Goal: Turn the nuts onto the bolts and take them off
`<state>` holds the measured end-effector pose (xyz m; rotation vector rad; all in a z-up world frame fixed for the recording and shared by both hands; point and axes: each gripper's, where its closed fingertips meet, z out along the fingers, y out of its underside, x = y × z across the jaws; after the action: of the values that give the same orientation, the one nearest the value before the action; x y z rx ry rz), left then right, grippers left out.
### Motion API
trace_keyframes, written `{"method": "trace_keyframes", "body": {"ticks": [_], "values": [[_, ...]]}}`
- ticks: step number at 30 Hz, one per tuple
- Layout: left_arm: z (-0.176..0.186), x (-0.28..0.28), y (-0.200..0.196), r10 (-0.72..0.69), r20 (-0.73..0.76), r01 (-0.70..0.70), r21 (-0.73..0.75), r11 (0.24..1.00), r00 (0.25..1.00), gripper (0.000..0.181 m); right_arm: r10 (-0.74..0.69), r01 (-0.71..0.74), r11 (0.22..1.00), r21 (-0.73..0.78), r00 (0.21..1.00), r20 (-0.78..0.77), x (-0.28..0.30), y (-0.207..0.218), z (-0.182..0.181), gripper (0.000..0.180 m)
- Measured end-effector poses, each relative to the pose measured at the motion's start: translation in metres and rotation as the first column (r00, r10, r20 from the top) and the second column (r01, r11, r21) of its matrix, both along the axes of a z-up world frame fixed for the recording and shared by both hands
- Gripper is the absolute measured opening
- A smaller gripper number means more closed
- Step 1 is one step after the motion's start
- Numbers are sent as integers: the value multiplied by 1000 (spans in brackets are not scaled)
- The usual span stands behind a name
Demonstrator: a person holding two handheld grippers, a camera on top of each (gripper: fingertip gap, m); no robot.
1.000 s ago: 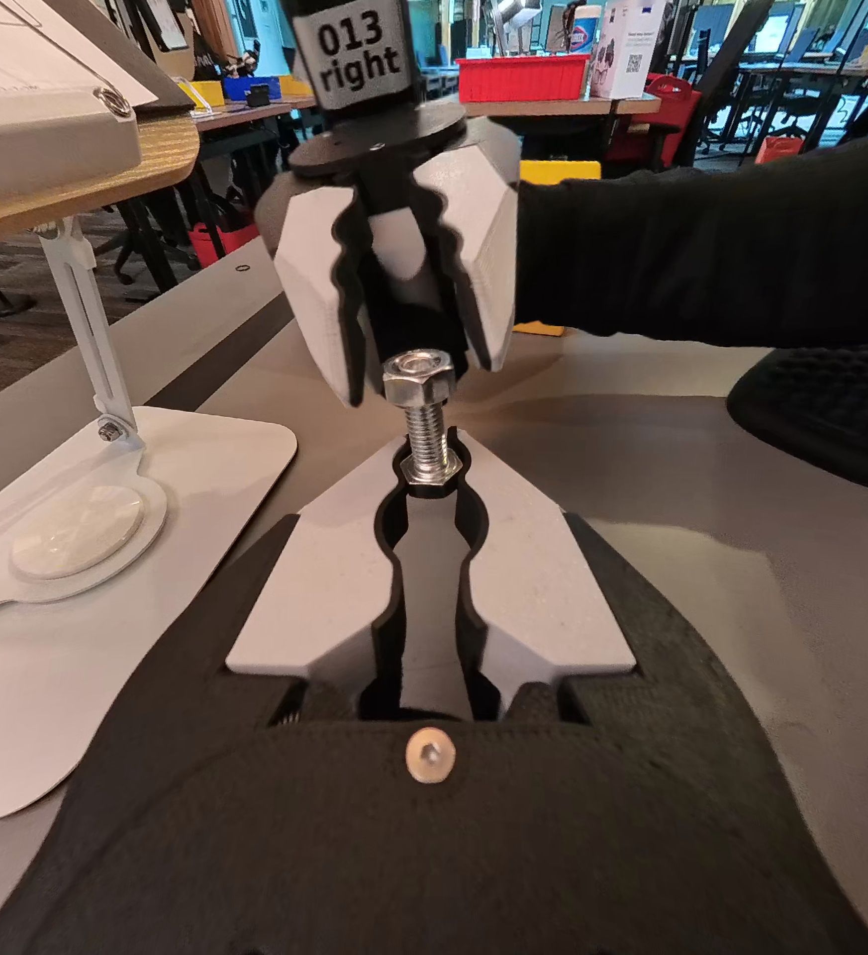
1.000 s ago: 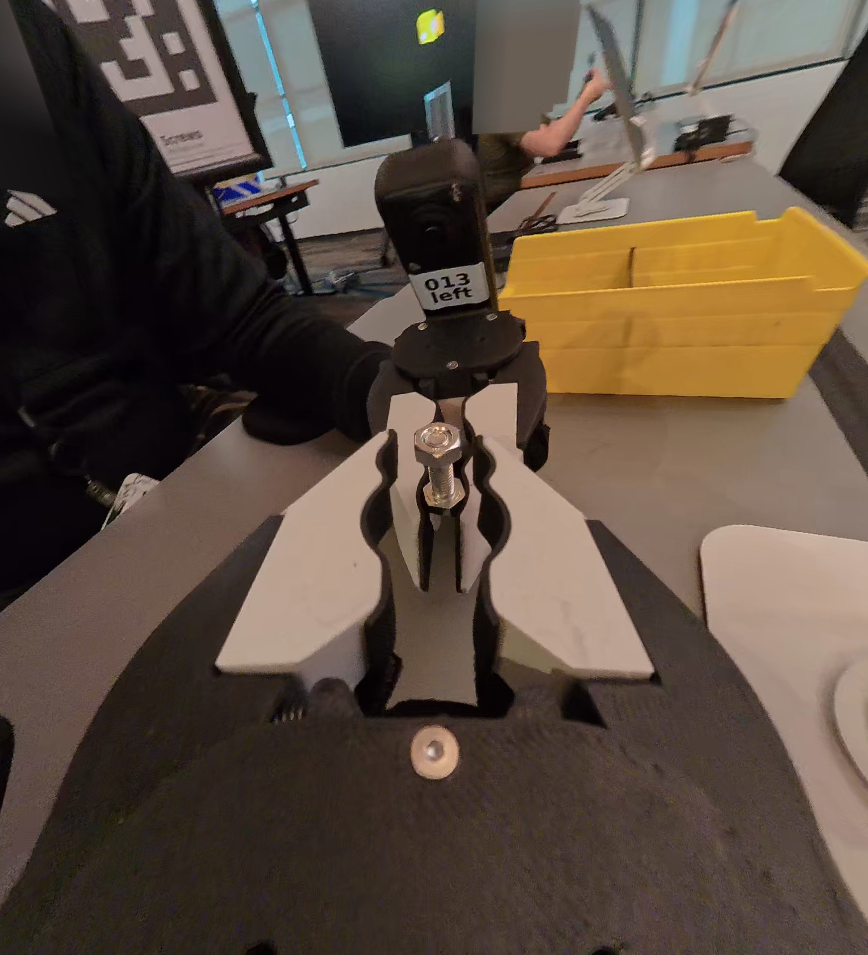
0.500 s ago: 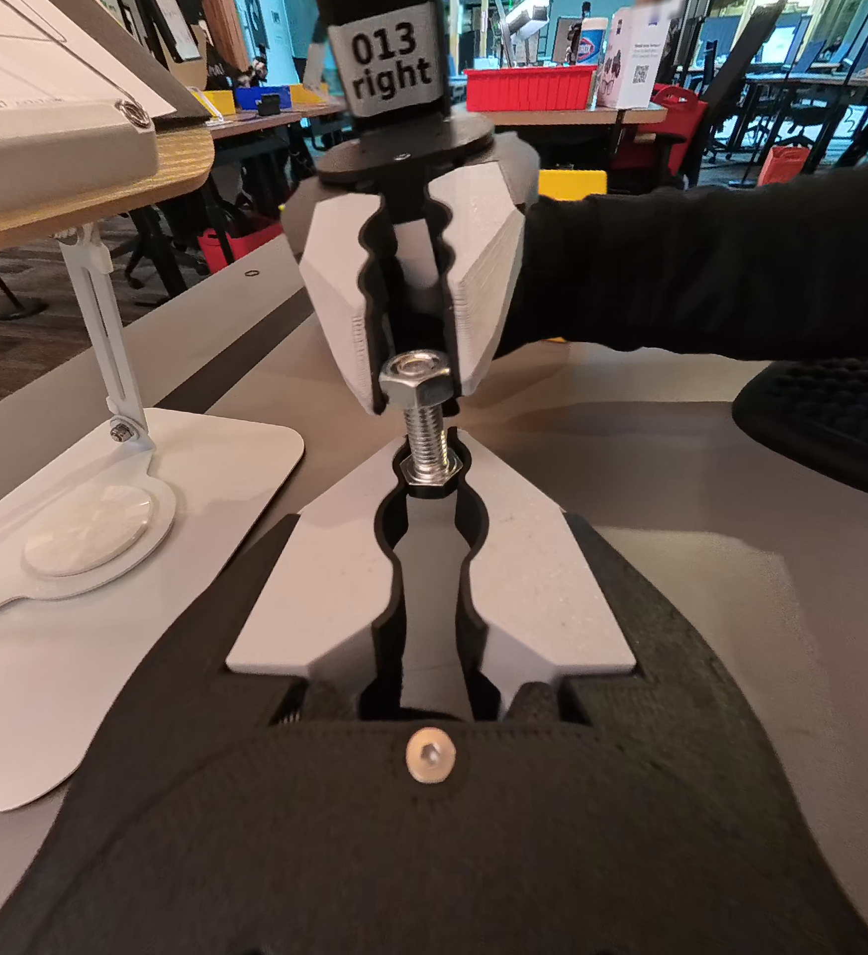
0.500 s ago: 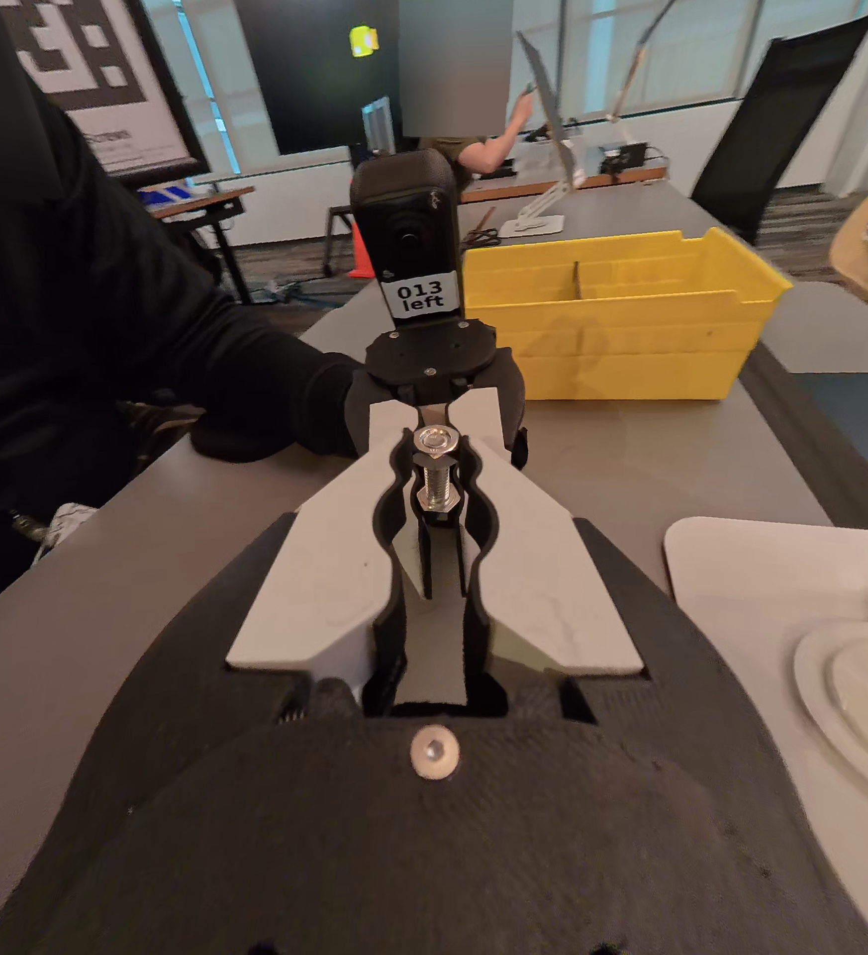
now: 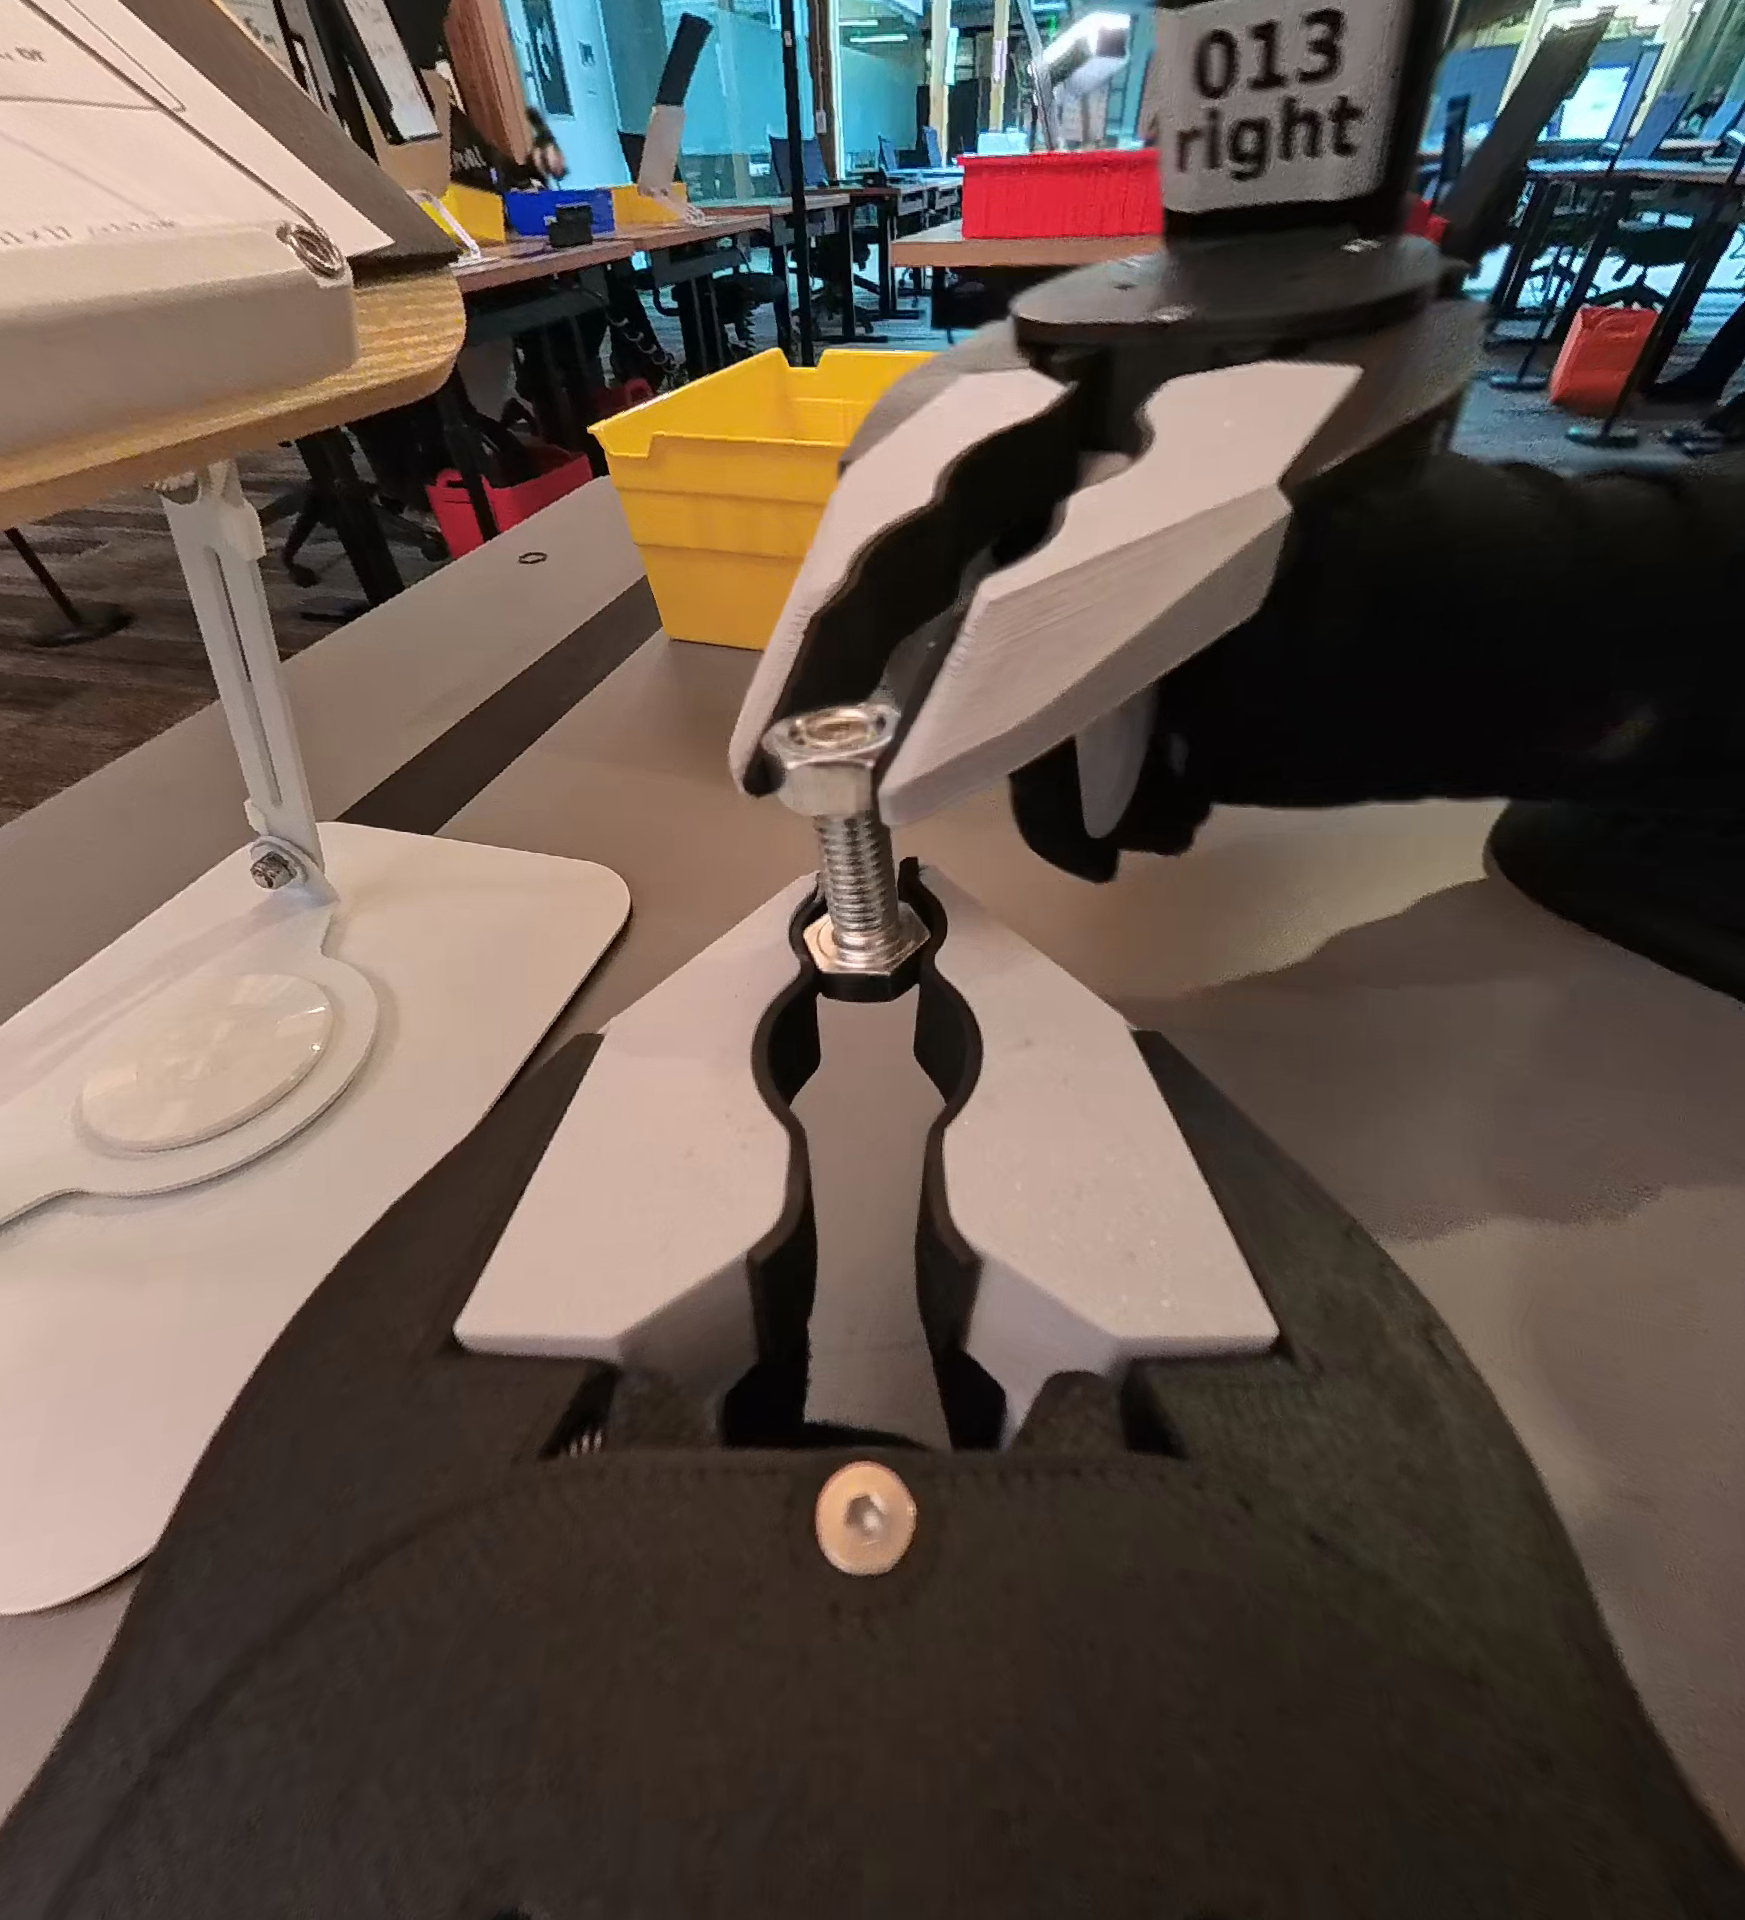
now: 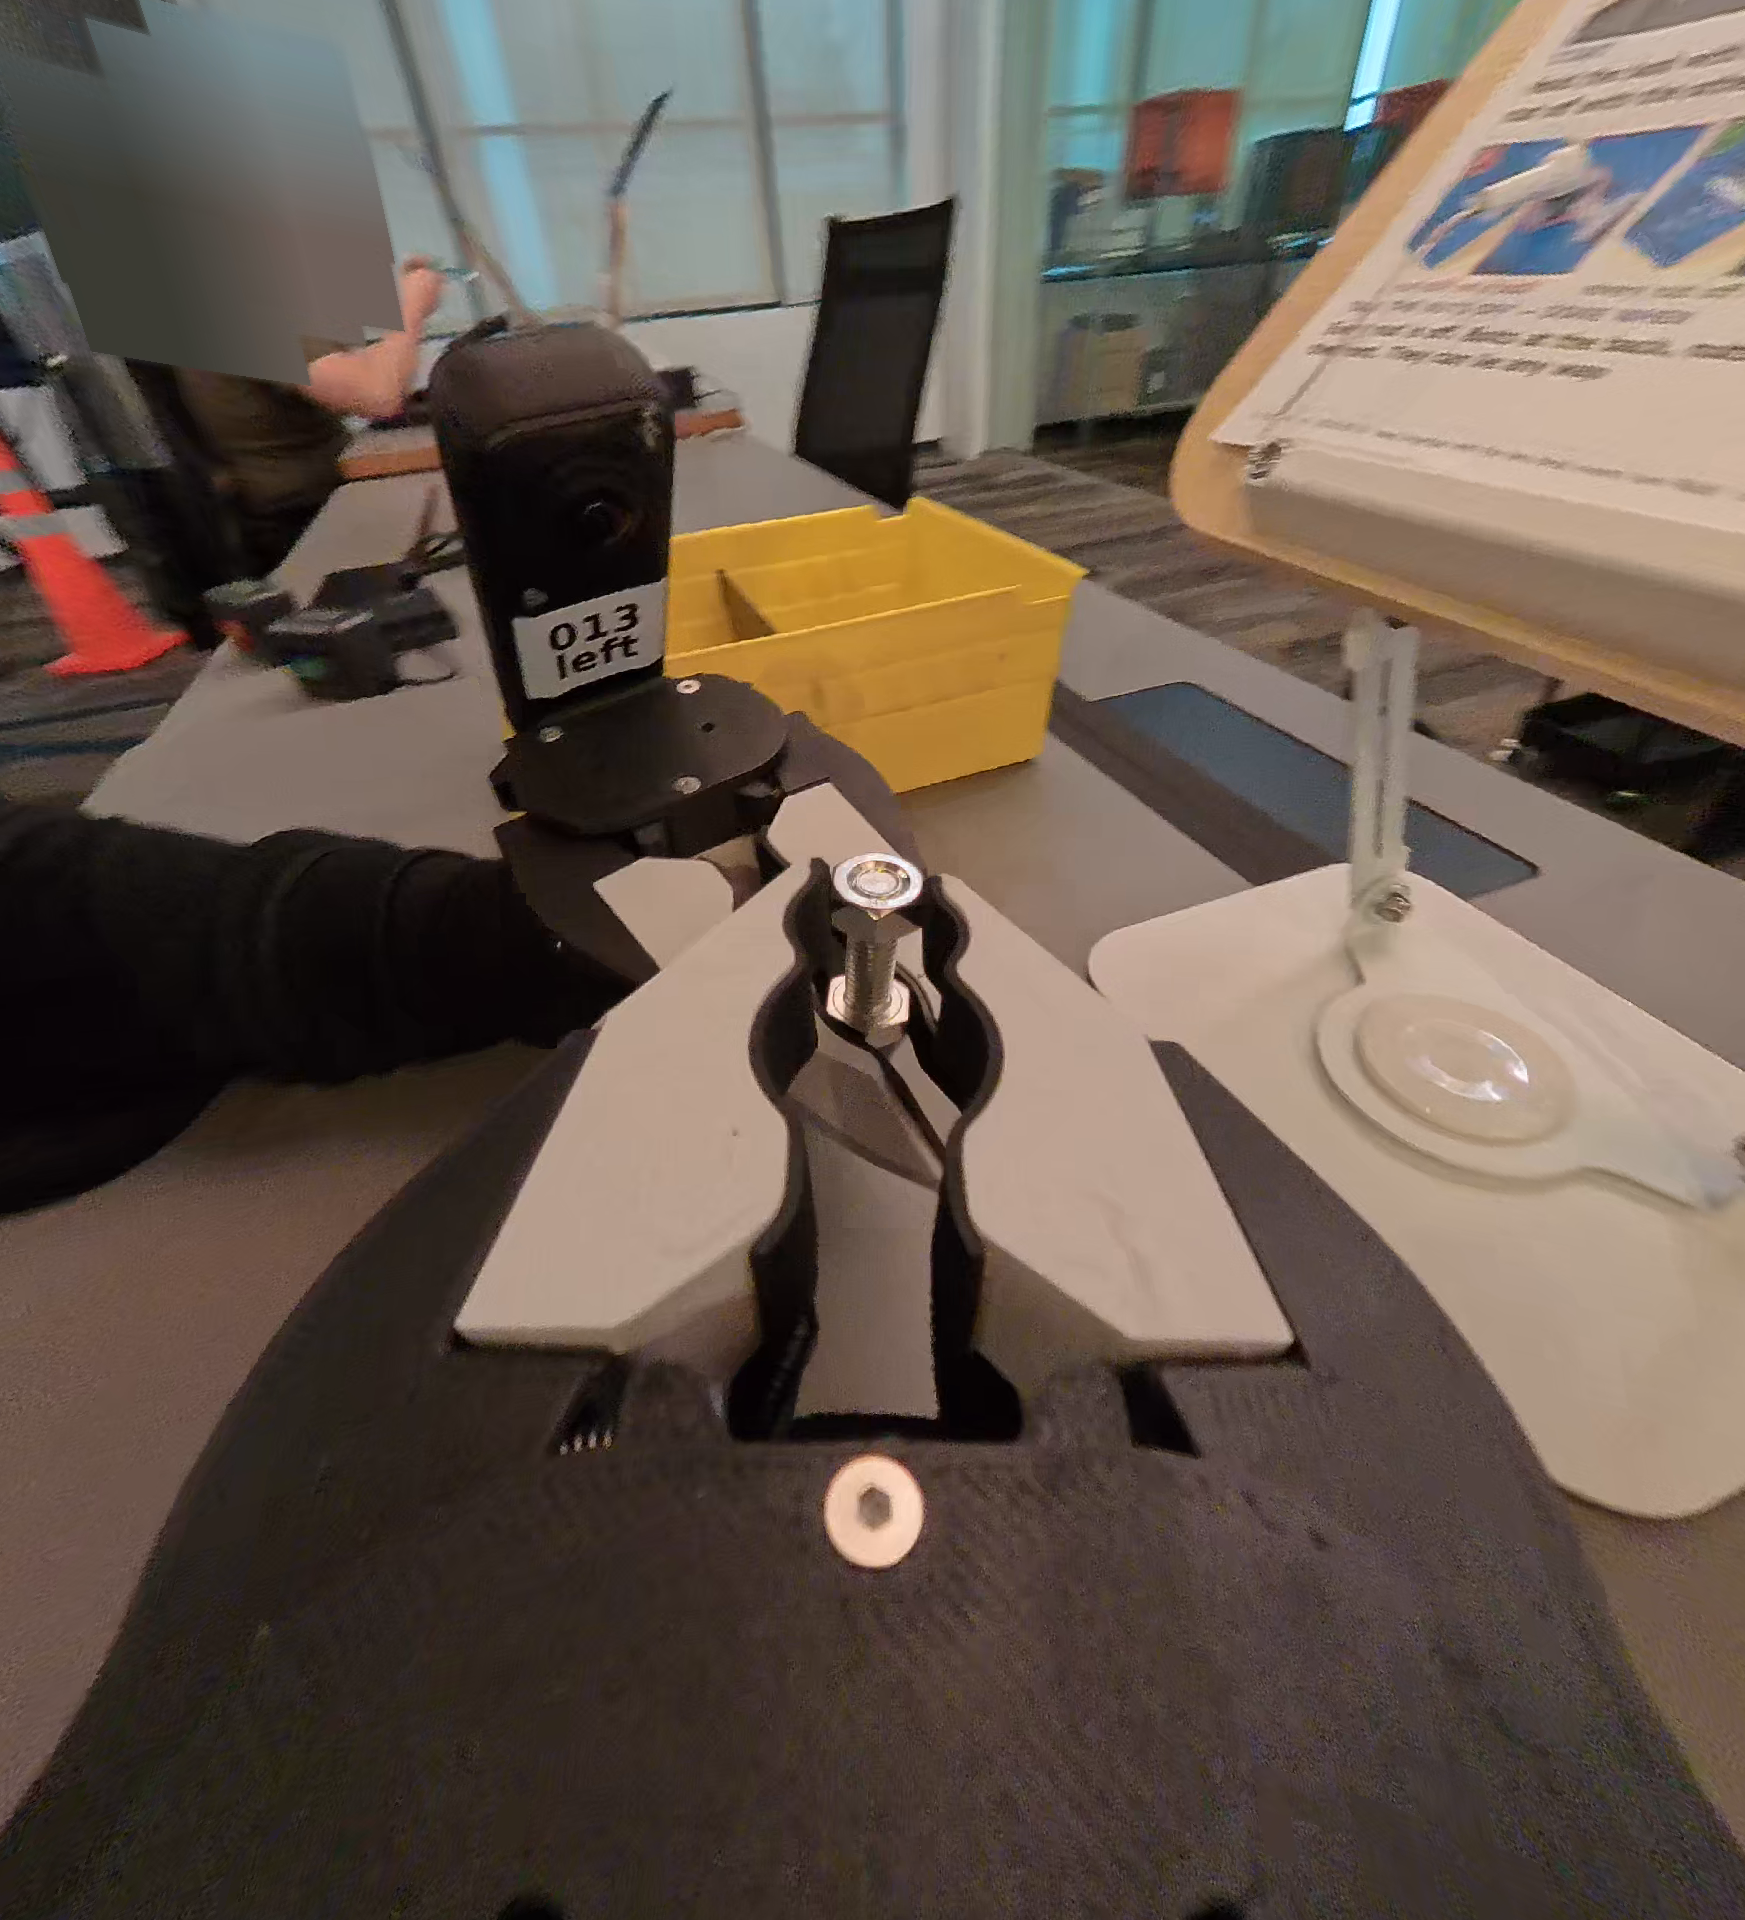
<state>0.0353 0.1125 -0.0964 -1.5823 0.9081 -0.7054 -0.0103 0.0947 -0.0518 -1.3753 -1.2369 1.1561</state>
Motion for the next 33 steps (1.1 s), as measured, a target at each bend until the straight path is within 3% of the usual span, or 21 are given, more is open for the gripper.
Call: {"method": "trace_keyframes", "body": {"ticks": [5,11,17,22,27,33], "values": [[-3,2,-1,-9,-17,9,-2,1000,1000,11,-239,239,971,-11,967,-91,2,0,-2,15],[-9,6,-3,-21,-45,21,-4,1000,999,11,-292,289,956,-44,953,-86,3,-2,-5,16],[-3,4,-4,-25,-15,25,-2,1000,1000,10,-99,94,994,-57,990,-98,4,-5,4,49],[-3,6,-5,-35,-18,35,-3,999,999,11,170,-174,983,-60,983,-66,4,-7,2,50],[-4,7,-7,-48,-19,48,-6,999,999,11,449,-454,887,-85,891,-68,5,-14,2,43],[-4,7,-8,-53,-17,52,-8,999,998,11,652,-657,742,-131,753,-88,6,-17,-1,31]]}}
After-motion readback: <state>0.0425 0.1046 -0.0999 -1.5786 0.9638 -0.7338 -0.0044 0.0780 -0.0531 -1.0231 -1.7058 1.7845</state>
